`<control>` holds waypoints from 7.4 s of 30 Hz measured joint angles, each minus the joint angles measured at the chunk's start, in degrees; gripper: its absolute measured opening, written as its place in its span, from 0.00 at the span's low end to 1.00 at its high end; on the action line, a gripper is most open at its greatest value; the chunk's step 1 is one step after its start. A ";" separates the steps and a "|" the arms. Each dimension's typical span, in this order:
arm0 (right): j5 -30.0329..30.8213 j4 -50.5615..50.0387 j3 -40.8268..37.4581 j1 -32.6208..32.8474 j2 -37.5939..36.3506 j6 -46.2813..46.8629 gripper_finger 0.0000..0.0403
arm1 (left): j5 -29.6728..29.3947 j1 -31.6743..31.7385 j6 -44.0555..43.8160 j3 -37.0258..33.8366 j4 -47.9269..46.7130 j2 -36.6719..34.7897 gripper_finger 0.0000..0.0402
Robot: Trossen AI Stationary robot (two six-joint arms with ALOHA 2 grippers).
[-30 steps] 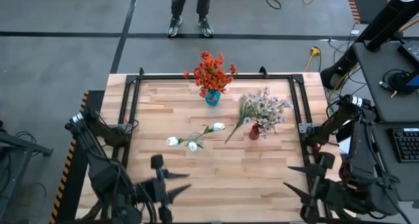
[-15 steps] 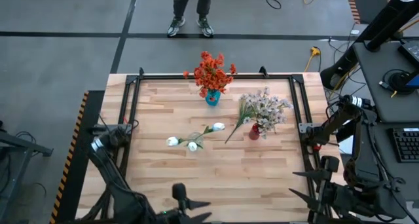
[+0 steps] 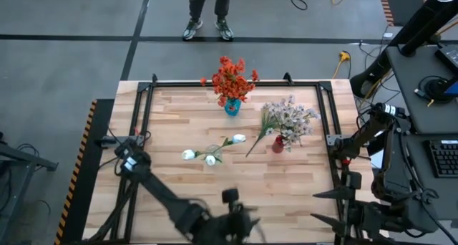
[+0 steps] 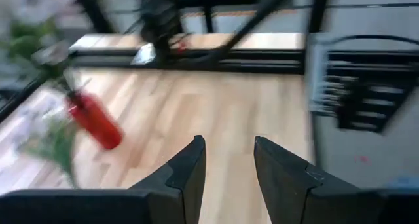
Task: Sort flowers into vase by color
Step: Put the white flowers into the red vase
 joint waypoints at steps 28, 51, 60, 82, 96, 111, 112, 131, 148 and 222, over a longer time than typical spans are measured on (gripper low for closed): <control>3.02 -3.11 -0.15 4.24 -0.56 -2.67 0.50 | 3.29 11.69 4.26 -3.25 1.52 13.44 0.28; 3.54 -6.41 -0.20 2.97 -0.61 0.40 0.50 | 9.92 6.09 11.78 2.80 -2.37 11.84 0.15; 3.47 -16.29 -0.53 1.40 -0.37 13.96 0.50 | 6.59 1.85 14.60 2.72 -12.04 4.94 0.15; -13.85 -52.94 -10.90 -14.81 2.73 79.51 0.50 | -3.70 -2.86 24.97 -21.26 -14.97 -23.17 0.14; -21.59 -38.65 -19.76 -24.69 11.55 94.04 0.50 | -2.41 -3.10 28.47 -58.65 32.22 -46.79 0.14; -22.98 -38.27 -14.52 -30.27 27.07 113.48 0.50 | -2.28 -3.12 27.82 -66.38 28.89 -57.59 0.14; -22.95 -38.30 -14.14 -30.81 27.99 115.04 0.50 | -2.26 -3.10 27.81 -66.81 27.59 -57.96 0.14; -21.07 -41.88 -10.24 -41.82 39.54 123.72 0.50 | -2.91 -3.84 23.49 -75.88 21.99 -64.49 0.14; -20.10 -43.62 -10.27 -46.86 41.52 121.93 0.50 | -3.72 -5.96 19.53 -79.86 20.40 -72.52 0.14; -28.19 -56.56 4.93 -42.17 47.92 123.94 0.50 | -3.75 -6.16 14.27 -79.66 15.52 -71.23 0.14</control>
